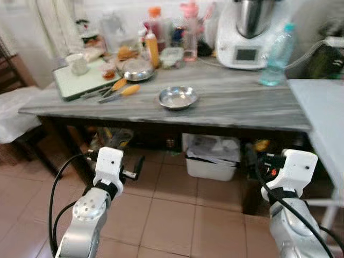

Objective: Setting the table

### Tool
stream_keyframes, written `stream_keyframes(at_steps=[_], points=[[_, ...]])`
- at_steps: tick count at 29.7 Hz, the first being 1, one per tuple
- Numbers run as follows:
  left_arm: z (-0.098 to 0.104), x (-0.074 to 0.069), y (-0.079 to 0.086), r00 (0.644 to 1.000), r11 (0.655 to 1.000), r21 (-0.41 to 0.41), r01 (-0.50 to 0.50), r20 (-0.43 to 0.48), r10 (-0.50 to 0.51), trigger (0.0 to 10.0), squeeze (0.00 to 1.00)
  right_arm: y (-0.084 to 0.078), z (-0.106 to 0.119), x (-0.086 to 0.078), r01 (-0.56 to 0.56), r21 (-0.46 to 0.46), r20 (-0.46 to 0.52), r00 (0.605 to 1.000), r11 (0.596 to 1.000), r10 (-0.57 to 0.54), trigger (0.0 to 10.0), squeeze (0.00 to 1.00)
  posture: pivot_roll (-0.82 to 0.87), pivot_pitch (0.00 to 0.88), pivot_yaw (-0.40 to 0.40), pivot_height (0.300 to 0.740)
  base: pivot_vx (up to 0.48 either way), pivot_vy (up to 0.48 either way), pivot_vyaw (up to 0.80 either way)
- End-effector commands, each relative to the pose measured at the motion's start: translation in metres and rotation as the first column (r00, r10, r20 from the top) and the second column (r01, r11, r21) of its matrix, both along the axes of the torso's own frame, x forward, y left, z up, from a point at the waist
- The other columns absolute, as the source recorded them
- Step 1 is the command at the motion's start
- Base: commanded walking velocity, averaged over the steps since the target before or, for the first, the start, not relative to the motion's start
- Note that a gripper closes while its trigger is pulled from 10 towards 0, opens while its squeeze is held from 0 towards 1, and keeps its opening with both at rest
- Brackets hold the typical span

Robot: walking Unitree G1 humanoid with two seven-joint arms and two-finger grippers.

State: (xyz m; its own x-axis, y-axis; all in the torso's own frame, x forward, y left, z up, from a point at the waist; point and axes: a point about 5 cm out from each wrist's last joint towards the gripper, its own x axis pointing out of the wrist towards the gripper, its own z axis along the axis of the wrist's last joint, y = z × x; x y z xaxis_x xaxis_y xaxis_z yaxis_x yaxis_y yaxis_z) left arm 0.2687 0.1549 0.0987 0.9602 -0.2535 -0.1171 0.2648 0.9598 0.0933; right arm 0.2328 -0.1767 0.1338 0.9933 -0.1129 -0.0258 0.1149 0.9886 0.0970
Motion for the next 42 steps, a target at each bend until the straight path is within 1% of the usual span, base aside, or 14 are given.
stream_keyframes(at_steps=[1,2,3,6,10,12,17,19,23,24,25,26,35,42], points=[[0.003,0.001,0.003,1.0,1.0,0.007,0.003,0.006,-0.003,10.0,0.0,0.005,0.003,0.001,-0.007,0.008,0.014,1.0,1.0,0.007,10.0,0.0,-0.08,0.0,0.088,0.74,0.0,0.0,-0.79],[0.003,0.001,0.003,1.0,1.0,0.007,0.003,0.006,-0.003,10.0,0.0,0.005,0.003,0.001,-0.007,0.008,0.014,1.0,1.0,0.007,10.0,0.0,-0.08,0.0,0.088,0.74,0.0,0.0,-0.79],[0.005,0.002,0.0,0.999,1.0,-0.005,0.03,0.015,-0.03,10.0,0.0,0.006,0.003,0.001,-0.007,0.01,0.015,1.0,1.0,0.007,10.0,0.0,-0.08,0.0,0.09,0.74,0.0,0.0,-0.74],[0.008,0.003,-0.001,0.999,0.999,-0.01,0.045,0.026,-0.045,10.0,0.0,0.005,0.003,0.002,-0.004,0.011,0.014,1.0,1.0,0.004,10.0,0.0,-0.08,0.0,0.09,0.74,0.0,0.0,-0.67],[0.013,0.008,-0.002,0.998,0.996,-0.06,0.061,0.039,-0.059,10.0,0.0,0.005,0.005,0.004,-0.004,0.003,0.023,1.0,1.0,0.004,10.0,0.0,-0.08,0.0,0.09,0.74,0.0,0.0,0.0],[0.015,0.009,-0.006,0.996,0.996,-0.049,0.068,0.055,-0.066,10.0,0.0,0.004,0.008,0.004,-0.007,-0.011,0.033,0.999,1.0,0.007,10.0,0.0,-0.08,0.0,0.086,0.74,0.0,0.0,0.0],[0.015,0.011,-0.015,0.996,0.994,-0.073,0.075,0.055,-0.071,10.0,0.0,0.003,0.009,0.006,-0.006,-0.018,0.035,0.999,1.0,0.007,10.0,0.0,-0.09,0.0,0.083,0.74,0.0,0.0,0.0],[0.016,0.011,-0.018,0.995,0.993,-0.084,0.081,0.057,-0.076,10.0,0.0,0.004,0.012,0.007,-0.012,-0.026,0.044,0.999,1.0,0.013,10.0,0.0,-0.1,0.0,0.082,0.74,0.0,-0.319,0.0],[0.013,0.012,-0.019,0.996,0.992,-0.094,0.082,0.052,-0.078,10.0,0.0,0.009,0.018,0.007,-0.049,-0.092,0.069,0.996,0.995,0.055,10.0,0.0,-0.11,0.0,0.084,0.74,0.0,-0.368,0.0],[0.012,0.012,-0.018,0.996,0.993,-0.088,0.081,0.049,-0.077,10.0,0.0,0.01,0.019,0.008,-0.057,-0.121,0.077,0.995,0.991,0.066,10.0,0.0,-0.11,0.0,0.09,0.74,0.0,-0.368,0.0],[0.009,0.013,-0.016,0.996,0.994,-0.081,0.076,0.043,-0.073,10.0,0.0,0.012,0.022,0.008,-0.071,-0.181,0.09,0.992,0.981,0.088,10.0,0.0,-0.11,0.0,0.091,0.74,0.0,-0.368,0.0],[0.008,0.013,-0.016,0.997,0.994,-0.082,0.073,0.041,-0.07,10.0,0.0,0.013,0.023,0.008,-0.076,-0.197,0.095,0.991,0.977,0.096,10.0,0.0,-0.11,0.0,0.092,0.74,0.0,-0.371,0.0],[0.009,0.017,-0.016,0.997,0.994,-0.088,0.069,0.046,-0.066,10.0,0.0,0.021,0.021,0.009,-0.082,-0.209,0.102,0.989,0.974,0.105,10.0,0.0,-0.11,0.0,0.1,0.74,0.0,-0.472,0.0],[0.007,0.015,-0.02,0.996,0.993,-0.089,0.08,0.044,-0.076,10.0,0.0,0.017,0.023,0.008,-0.075,-0.229,0.11,0.989,0.971,0.103,10.0,0.0,-0.12,0.0,0.099,0.74,0.0,-0.48,0.0]])
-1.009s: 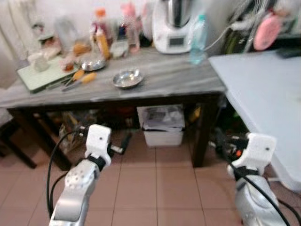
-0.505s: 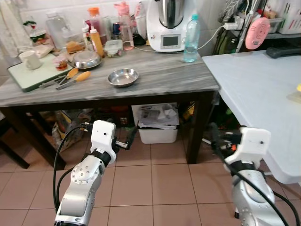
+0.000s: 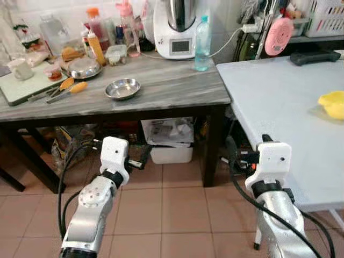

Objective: Setting the table

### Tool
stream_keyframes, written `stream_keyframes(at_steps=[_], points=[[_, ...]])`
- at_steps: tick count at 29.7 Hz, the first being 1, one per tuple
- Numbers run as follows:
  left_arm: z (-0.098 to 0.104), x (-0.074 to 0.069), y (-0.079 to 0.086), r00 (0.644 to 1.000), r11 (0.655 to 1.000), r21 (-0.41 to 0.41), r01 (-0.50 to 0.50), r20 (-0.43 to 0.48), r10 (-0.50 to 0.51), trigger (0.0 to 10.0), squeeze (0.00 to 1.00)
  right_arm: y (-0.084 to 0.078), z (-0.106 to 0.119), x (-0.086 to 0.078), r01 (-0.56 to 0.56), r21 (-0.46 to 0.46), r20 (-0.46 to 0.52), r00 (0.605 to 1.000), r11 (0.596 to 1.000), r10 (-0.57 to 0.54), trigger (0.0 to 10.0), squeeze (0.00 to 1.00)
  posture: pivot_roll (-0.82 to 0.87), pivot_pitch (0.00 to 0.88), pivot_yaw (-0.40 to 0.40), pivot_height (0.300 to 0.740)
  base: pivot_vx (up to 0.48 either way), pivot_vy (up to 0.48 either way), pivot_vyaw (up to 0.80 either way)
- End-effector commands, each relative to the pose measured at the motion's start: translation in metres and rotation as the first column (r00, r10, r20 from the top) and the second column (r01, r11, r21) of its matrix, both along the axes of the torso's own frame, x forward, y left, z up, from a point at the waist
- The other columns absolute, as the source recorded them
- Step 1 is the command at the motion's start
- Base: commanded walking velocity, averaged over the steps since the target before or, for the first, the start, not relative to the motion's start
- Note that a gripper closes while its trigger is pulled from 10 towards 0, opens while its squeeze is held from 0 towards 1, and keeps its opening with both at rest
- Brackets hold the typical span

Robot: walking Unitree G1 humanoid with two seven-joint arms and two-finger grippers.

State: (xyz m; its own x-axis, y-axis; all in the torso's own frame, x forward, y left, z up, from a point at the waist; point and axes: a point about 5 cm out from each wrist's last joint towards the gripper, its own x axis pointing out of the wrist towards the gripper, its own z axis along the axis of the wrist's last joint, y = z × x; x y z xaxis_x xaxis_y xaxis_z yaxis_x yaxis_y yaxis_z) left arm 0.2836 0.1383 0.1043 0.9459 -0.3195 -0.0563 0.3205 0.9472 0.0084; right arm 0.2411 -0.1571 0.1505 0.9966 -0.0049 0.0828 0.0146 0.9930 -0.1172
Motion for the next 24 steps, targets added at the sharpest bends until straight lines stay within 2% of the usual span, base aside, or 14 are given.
stream_keyframes(at_steps=[1,8,24], points=[[0.0015,0.0002,-0.0032,1.0,1.0,0.008,0.018,0.007,-0.018,10.0,0.0,-0.0026,0.0067,-0.0001,0.01,-0.004,0.028,1.0,1.0,-0.009,10.0,0.0,-0.12,0.0,0.099,0.74,0.0,-0.48,0.0],[0.005,0.0031,-0.0083,0.999,1.0,-0.002,0.028,0.016,-0.028,10.0,0.0,-0.0027,0.0105,-0.0004,0.016,-0.025,0.046,0.999,1.0,-0.015,10.0,0.0,-0.13,0.0,0.101,0.74,0.0,-0.48,0.0],[0.006,0.0062,-0.0114,0.999,0.999,-0.001,0.041,0.02,-0.041,10.0,0.0,-0.0041,0.0082,-0.0022,0.04,-0.002,0.038,0.998,0.999,-0.04,10.0,0.0,-0.14,0.0,0.113,0.74,0.0,-0.48,0.0]])
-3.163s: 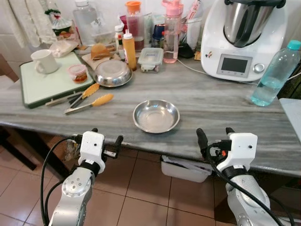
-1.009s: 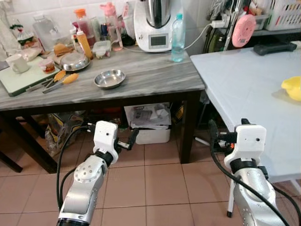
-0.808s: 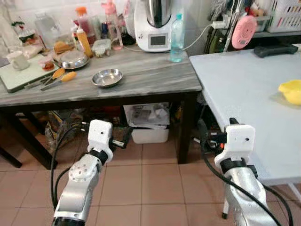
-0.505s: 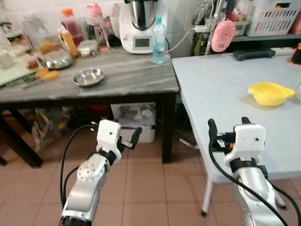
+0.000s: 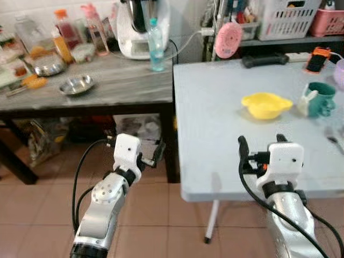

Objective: Setting the table

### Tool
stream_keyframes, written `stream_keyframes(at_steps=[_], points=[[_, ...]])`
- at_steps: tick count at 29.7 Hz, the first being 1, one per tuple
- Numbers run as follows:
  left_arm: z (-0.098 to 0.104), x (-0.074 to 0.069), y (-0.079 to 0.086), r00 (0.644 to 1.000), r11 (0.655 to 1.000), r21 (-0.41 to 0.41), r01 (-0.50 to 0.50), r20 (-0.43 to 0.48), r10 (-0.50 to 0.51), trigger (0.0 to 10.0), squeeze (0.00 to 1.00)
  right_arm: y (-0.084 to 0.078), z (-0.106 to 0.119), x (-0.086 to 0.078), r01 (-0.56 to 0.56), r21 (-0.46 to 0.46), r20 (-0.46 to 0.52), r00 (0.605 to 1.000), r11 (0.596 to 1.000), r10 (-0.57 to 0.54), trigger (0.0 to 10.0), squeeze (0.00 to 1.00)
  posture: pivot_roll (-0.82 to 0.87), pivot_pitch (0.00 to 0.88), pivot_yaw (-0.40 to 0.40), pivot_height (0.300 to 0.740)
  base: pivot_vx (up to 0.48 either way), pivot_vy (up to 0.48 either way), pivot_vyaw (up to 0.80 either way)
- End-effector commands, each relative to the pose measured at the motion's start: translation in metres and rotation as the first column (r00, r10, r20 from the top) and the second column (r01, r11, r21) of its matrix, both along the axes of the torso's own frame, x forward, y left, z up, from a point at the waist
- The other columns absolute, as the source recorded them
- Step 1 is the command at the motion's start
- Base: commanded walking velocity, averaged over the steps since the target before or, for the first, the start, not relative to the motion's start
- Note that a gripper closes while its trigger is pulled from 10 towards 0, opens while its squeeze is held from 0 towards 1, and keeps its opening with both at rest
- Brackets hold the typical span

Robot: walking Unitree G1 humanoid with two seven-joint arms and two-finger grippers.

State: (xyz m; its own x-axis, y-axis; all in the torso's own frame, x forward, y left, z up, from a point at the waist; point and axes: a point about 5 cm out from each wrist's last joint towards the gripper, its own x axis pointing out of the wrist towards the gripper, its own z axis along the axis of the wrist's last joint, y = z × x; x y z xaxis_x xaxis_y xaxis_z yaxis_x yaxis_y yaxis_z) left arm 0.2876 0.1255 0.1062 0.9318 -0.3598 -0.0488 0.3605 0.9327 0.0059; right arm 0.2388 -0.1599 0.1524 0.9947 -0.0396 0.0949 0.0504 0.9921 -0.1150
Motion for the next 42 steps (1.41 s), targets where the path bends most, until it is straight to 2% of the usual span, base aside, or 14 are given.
stream_keyframes(at_steps=[1,11,25,30,32,33,35,37,42], points=[[0.004,0.002,0.001,1.0,1.0,0.003,-0.001,0.013,0.001,10.0,0.0,-0.002,0.006,0.0,0.008,-0.003,0.024,1.0,1.0,-0.008,10.0,0.0,-0.14,0.0,0.114,0.74,0.0,-0.48,0.0],[0.003,0.005,-0.003,1.0,1.0,0.006,0.015,0.009,-0.015,10.0,0.0,-0.005,0.005,-0.001,0.036,0.014,0.019,0.999,0.999,-0.036,10.0,0.0,-0.15,0.0,0.119,0.74,0.0,-0.48,0.0],[0.004,0.007,-0.005,1.0,1.0,-0.011,0.017,0.016,-0.017,10.0,0.0,-0.003,0.005,0.001,0.019,0.023,0.022,1.0,1.0,-0.019,10.0,0.0,-0.15,0.0,0.115,0.74,0.0,0.0,0.0],[0.013,0.013,-0.006,1.0,1.0,-0.027,0.015,0.025,-0.014,10.0,0.0,-0.004,0.013,0.009,-0.016,0.003,0.04,0.999,1.0,0.016,10.0,0.0,-0.15,0.0,0.116,0.74,0.0,0.0,0.0],[0.016,0.015,-0.008,0.998,0.999,-0.002,0.041,0.054,-0.041,10.0,0.0,-0.006,0.012,0.012,-0.026,-0.016,0.036,0.999,1.0,0.027,10.0,0.0,-0.14,0.0,0.109,0.74,0.0,0.0,0.0],[0.018,0.017,-0.008,0.997,0.999,0.002,0.042,0.061,-0.042,10.0,0.0,-0.007,0.011,0.013,-0.013,0.006,0.031,0.999,1.0,0.013,10.0,0.0,-0.14,0.0,0.114,0.74,0.0,0.0,-0.8],[0.022,0.021,-0.003,0.998,1.0,-0.007,0.004,0.067,-0.003,10.0,0.0,-0.009,0.012,0.014,0.007,0.03,0.039,0.999,1.0,-0.008,10.0,0.0,-0.14,0.0,0.116,0.74,0.0,0.0,-0.8],[0.023,0.022,-0.002,0.999,0.998,-0.057,-0.004,0.046,0.007,10.0,0.0,-0.006,0.014,0.014,0.003,0.024,0.048,0.999,1.0,-0.004,10.0,0.0,-0.14,0.0,0.121,0.74,0.0,0.0,0.0],[0.018,0.013,-0.009,0.999,0.995,-0.089,0.045,0.033,-0.043,10.0,0.0,0.0,0.01,0.011,-0.006,0.025,0.036,0.999,1.0,0.006,10.0,0.0,-0.14,0.0,0.124,0.74,0.0,0.0,0.0]])
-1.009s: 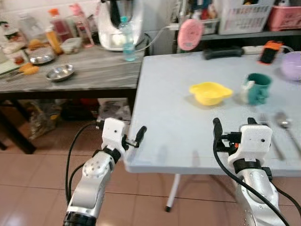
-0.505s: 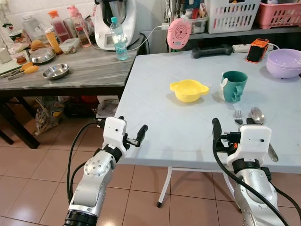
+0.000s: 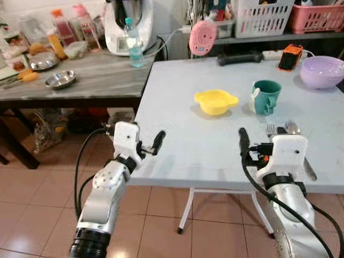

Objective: Setting the table

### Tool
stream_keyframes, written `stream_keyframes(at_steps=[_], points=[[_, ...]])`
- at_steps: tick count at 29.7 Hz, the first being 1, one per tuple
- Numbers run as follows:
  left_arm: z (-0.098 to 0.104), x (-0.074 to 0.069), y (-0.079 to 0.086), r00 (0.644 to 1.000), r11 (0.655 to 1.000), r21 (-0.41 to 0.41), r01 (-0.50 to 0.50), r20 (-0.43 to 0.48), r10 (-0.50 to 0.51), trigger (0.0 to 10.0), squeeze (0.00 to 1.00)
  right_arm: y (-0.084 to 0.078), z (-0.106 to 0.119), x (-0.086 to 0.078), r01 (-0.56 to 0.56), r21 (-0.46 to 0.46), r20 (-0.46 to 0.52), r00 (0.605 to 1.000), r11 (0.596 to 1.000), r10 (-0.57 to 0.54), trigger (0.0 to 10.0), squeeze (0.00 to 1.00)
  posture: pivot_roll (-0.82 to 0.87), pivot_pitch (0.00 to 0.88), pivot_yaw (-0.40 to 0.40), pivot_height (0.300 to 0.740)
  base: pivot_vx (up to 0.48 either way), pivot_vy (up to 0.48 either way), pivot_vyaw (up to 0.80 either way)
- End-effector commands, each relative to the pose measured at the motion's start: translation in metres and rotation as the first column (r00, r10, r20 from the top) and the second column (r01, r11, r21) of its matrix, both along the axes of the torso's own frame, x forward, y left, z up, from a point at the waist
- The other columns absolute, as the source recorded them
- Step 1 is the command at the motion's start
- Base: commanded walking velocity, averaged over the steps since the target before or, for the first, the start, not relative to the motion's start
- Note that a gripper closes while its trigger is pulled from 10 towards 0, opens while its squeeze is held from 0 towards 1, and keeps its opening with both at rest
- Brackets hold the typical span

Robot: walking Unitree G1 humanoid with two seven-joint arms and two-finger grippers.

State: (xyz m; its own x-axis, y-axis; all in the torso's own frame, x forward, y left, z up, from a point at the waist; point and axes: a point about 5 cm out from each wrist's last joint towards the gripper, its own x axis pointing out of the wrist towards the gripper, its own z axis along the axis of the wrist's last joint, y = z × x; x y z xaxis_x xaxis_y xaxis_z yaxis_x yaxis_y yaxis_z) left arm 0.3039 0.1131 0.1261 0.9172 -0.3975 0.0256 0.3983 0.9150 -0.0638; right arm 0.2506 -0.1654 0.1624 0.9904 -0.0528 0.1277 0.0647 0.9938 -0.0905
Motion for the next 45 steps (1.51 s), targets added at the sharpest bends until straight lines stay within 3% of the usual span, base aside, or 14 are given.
stream_keyframes(at_steps=[1,4,20,30,45], points=[[-0.003,-0.006,0.002,1.0,1.0,0.004,0.019,-0.013,-0.019,10.0,0.0,0.007,-0.001,-0.002,-0.026,-0.006,0.0,1.0,1.0,0.026,10.0,0.0,-0.14,0.0,0.124,0.74,0.0,0.0,0.0],[-0.007,-0.013,-0.003,0.998,0.998,0.011,0.06,-0.009,-0.06,10.0,0.0,0.009,-0.006,-0.004,-0.039,-0.015,-0.013,0.999,0.999,0.039,10.0,0.0,-0.14,0.0,0.124,0.74,0.171,0.0,0.0],[-0.007,-0.016,-0.004,0.996,0.996,-0.013,0.088,-0.015,-0.088,10.0,0.0,0.013,-0.005,-0.004,-0.047,-0.035,-0.005,0.999,0.998,0.047,10.0,0.0,-0.14,0.0,0.117,0.74,0.31,0.0,0.0],[-0.017,-0.026,-0.002,0.987,0.99,0.009,0.144,-0.067,-0.143,10.0,0.0,0.014,-0.014,-0.01,-0.051,-0.029,-0.054,0.997,0.998,0.049,10.0,0.0,-0.15,0.004,0.114,0.74,0.332,0.0,0.0],[-0.021,-0.029,-0.004,0.979,0.983,0.017,0.181,-0.094,-0.178,10.0,0.0,0.017,-0.019,-0.011,-0.065,-0.025,-0.083,0.995,0.998,0.063,10.0,0.0,-0.15,0.008,0.111,0.74,0.333,0.0,0.0]])
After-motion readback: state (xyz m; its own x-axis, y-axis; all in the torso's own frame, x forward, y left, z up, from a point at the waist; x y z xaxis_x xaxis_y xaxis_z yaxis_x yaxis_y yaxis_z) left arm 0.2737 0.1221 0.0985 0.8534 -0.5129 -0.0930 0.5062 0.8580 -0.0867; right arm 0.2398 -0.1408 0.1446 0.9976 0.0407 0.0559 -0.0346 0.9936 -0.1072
